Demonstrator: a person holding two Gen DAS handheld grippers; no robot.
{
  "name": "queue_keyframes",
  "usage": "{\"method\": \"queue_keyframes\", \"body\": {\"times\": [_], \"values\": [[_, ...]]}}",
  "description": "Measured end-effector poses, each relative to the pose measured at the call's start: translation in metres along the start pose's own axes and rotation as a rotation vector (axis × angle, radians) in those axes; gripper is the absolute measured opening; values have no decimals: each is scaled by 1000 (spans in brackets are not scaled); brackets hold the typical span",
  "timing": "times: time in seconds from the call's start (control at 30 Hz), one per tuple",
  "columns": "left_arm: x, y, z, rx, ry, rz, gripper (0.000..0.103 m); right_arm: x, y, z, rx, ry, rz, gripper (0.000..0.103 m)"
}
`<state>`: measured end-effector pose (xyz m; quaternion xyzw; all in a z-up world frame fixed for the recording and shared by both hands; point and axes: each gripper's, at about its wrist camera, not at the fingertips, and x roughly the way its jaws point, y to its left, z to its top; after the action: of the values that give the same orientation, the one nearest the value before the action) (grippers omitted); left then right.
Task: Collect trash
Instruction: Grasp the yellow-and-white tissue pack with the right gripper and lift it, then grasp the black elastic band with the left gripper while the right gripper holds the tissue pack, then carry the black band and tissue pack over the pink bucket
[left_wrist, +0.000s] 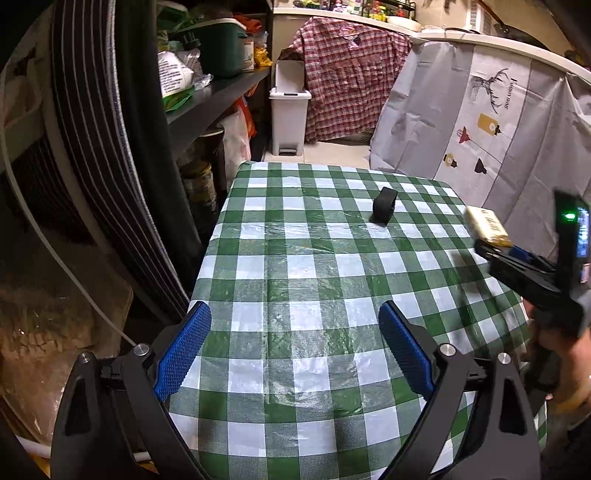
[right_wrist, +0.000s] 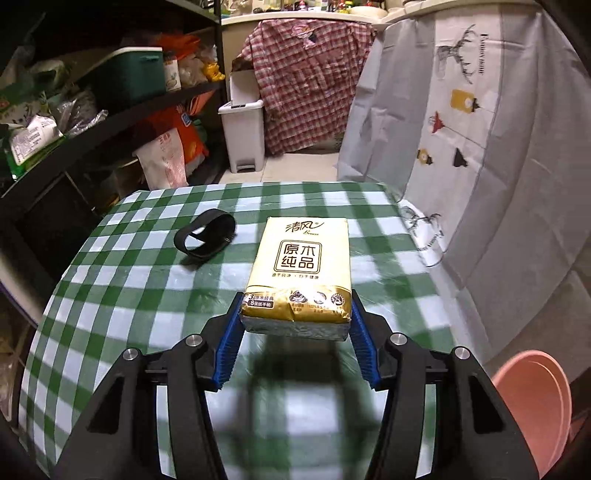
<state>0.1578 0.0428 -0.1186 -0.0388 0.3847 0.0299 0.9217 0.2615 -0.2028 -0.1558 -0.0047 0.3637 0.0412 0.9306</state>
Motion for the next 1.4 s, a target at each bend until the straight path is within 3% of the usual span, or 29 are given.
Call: {"method": "queue_keyframes", "body": {"times": [0.17, 0.37, 0.53, 0.7, 0.8, 1.0, 1.07, 1.13, 1.17, 1.4], "values": [[9, -13, 0, 56, -1, -71, 89, -39, -24, -3, -45, 16, -4, 54], [58, -44, 35, 60, -38, -155, 89, -89, -60, -1, -62, 20, -12, 54], [114, -75, 57, 82, -55, -156, 89, -105, -94, -13, -28, 38, -30, 54], [151, -101, 67, 155, -56, -119, 88, -102, -119, -32, 23, 66, -19, 54], [167, -104, 76, 148, -48, -110, 88, -95, -127, -37, 36, 85, -5, 54], [188, -108, 89, 145, 16, -143, 74, -93, -139, -39, 69, 81, 17, 54], [193, -111, 90, 154, 35, -148, 60, -92, -141, -39, 75, 81, 18, 54], [196, -110, 89, 157, 51, -149, 35, -90, -142, -40, 81, 88, 25, 54], [196, -110, 89, 156, 54, -152, 28, -90, -142, -40, 83, 91, 27, 54], [172, -102, 88, 134, -4, -156, 23, -91, -136, -39, 62, 91, 42, 54]]}}
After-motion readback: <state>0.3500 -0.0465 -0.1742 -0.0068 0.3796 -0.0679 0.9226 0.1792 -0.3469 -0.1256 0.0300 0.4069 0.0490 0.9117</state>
